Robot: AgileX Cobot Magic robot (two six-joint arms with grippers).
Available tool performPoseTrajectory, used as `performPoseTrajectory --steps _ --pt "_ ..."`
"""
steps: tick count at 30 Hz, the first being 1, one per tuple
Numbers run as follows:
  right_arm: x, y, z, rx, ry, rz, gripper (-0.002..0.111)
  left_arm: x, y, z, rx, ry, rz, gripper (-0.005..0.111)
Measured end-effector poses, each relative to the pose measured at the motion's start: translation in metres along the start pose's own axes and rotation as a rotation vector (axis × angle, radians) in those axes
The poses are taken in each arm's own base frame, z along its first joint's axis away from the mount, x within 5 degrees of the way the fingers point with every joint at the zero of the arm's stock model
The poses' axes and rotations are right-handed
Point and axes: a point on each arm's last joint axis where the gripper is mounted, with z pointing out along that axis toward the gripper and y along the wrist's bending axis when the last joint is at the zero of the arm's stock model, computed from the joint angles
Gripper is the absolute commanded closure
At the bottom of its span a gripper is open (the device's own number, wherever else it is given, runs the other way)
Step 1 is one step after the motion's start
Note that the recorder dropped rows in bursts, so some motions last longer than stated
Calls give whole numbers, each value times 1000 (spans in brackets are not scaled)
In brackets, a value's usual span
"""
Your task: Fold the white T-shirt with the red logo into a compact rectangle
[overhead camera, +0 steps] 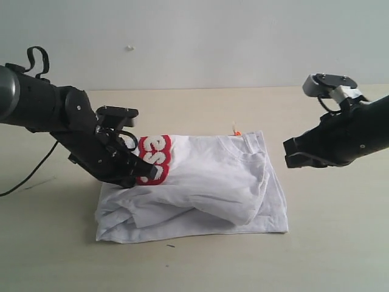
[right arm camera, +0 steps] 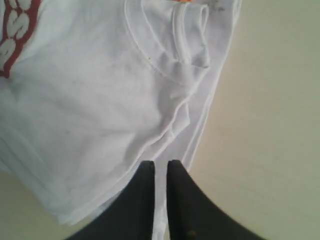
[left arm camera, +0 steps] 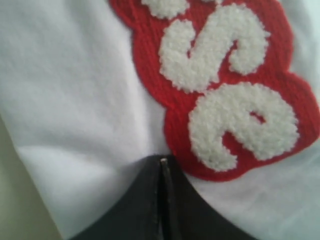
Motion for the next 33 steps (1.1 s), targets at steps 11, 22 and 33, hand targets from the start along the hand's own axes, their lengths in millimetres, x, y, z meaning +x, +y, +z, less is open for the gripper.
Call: performPoseTrajectory --steps 11,22,33 --pt "-2 8 0 73 -5 -99 97 -6 -2 -77 -6 -173 25 107" --pt "-1 28 -64 189 -154 -160 97 57 -2 -138 -39 -440 -37 107" --pt "44 52 -116 224 -324 -196 97 137 -2 -188 -27 -701 -86 107"
